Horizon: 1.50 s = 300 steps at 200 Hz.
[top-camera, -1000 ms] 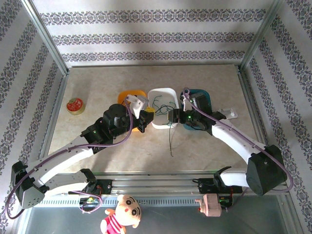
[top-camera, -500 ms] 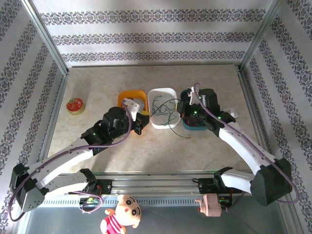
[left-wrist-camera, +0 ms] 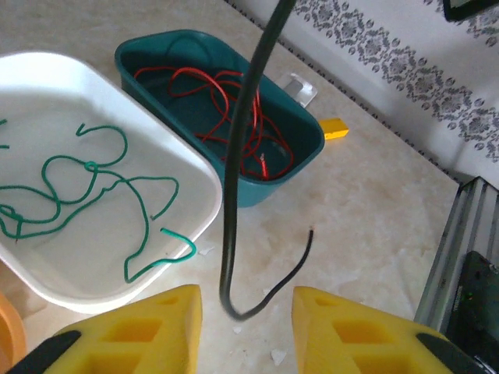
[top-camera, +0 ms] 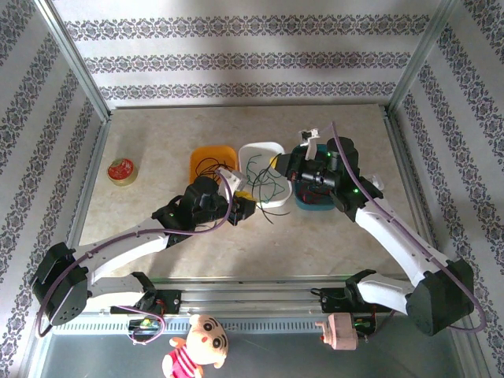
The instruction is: Untangle the cables
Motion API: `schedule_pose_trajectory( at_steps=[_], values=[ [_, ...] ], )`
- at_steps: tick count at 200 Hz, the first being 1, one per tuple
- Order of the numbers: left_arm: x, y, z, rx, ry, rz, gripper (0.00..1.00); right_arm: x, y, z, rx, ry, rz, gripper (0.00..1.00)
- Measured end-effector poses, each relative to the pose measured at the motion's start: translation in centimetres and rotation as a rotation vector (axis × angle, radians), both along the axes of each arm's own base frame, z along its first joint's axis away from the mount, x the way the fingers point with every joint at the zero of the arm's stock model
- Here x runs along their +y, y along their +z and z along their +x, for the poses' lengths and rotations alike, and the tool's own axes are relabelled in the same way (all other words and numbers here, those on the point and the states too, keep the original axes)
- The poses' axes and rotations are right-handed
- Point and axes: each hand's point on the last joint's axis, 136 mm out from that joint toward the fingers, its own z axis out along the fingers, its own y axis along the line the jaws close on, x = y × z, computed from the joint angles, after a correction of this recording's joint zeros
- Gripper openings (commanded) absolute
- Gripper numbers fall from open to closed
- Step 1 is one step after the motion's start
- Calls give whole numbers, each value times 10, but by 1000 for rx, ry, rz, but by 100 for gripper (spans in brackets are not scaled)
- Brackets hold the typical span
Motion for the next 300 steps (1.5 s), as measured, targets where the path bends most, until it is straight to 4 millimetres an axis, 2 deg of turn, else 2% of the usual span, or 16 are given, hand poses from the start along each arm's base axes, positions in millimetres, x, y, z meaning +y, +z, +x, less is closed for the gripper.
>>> schedule_pose_trajectory(
  at_steps=[21, 53, 75, 89, 109, 128, 138, 153, 170, 196, 240, 268, 300],
  values=[
    [-1, 2, 0, -10, -10, -4, 49, 6, 6, -2, 5, 23, 26, 0],
    [2, 2, 3, -25, 13, 7, 51, 11, 3, 1, 25, 34, 41, 0],
    [21, 1, 16, -58, 142, 37, 69, 16, 1, 7, 36, 36, 37, 0],
    [50, -1, 28, -83, 306, 73, 72, 22, 2, 14, 37, 39, 34, 0],
    [116, -2, 37, -83, 650, 142, 73, 36, 2, 27, 39, 49, 30, 0],
    [183, 3, 26, -72, 969, 170, 73, 53, -3, 45, 48, 60, 23, 0],
    [211, 8, 16, -83, 1088, 172, 73, 63, -7, 56, 53, 65, 19, 0],
    [240, 16, 3, -109, 1207, 155, 73, 80, -15, 73, 66, 75, 10, 0],
    [259, 21, -8, -133, 1281, 139, 73, 95, -29, 97, 81, 68, -2, 0],
    [271, 24, -14, -153, 1326, 141, 73, 112, -61, 130, 119, 41, -31, 0],
    [269, 16, -12, -147, 1323, 192, 73, 131, -114, 169, 232, 2, -38, 0],
    [266, 13, -11, -138, 1314, 202, 73, 138, -131, 186, 285, -28, -22, 0],
    [265, 12, -11, -134, 1308, 201, 73, 145, -137, 205, 319, -75, 5, 0]
  ],
)
